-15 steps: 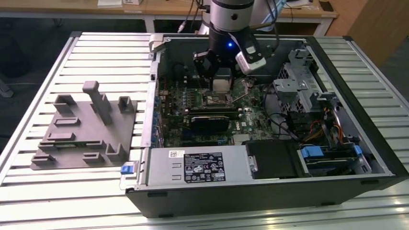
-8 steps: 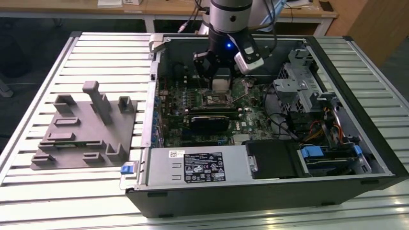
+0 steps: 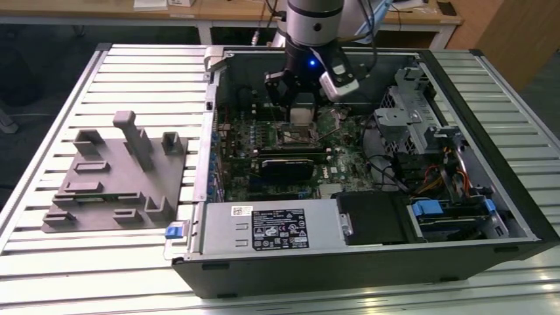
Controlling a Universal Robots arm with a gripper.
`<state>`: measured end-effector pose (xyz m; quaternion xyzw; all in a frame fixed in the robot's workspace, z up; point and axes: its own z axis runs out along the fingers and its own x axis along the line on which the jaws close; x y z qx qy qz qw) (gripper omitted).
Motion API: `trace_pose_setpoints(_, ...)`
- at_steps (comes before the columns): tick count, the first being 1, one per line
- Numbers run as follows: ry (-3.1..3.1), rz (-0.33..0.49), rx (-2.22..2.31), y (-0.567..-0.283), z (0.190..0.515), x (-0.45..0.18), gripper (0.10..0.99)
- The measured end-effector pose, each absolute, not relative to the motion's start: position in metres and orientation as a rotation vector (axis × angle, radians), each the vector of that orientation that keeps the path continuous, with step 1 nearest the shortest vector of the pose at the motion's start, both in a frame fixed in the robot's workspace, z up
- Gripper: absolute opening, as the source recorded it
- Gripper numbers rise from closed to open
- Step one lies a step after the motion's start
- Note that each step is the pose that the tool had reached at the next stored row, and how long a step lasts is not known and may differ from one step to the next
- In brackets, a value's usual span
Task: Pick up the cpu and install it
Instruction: 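Pick up the cpu and move it towards the insertion slot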
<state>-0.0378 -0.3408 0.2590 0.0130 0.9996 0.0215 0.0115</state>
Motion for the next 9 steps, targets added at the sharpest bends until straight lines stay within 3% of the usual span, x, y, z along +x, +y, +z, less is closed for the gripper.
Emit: trace_pose_setpoints(9, 3.118, 0.064, 0.041, -0.338, 0.2561, -0.0378, 0.537)
